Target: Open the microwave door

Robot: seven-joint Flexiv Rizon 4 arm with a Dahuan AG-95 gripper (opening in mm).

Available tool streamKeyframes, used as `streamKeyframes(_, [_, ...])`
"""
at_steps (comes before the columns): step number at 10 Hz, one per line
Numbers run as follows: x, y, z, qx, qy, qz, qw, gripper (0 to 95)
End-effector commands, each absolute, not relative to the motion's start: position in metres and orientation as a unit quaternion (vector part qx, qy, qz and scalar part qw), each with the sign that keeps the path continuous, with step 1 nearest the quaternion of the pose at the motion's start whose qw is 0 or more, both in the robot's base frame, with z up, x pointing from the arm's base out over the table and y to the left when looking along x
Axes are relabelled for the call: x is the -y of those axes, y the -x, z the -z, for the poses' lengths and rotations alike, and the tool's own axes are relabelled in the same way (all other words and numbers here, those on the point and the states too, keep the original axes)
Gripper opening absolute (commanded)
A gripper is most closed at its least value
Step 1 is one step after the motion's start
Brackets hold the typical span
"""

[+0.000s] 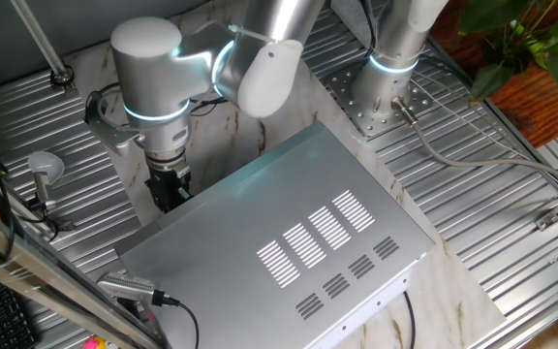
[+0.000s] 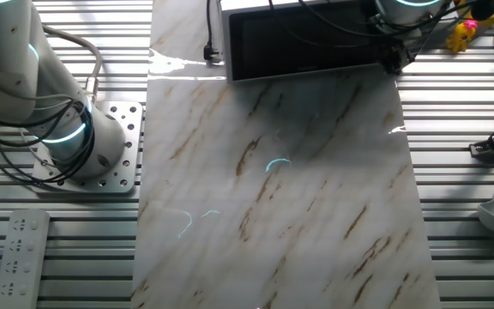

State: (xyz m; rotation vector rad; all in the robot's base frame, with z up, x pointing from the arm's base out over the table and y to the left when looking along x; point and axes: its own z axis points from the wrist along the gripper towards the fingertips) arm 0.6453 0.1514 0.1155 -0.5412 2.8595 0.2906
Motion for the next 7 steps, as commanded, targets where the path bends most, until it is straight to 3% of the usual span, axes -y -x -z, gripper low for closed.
streamKeyframes(1, [-0.1534, -0.6469, -0.1158, -0.971, 0.186, -0.102, 0.11, 38.0])
streamKeyframes(7, [-0.1534, -0.6469, -0.1158, -0.965, 0.206, -0.107, 0.119, 38.0])
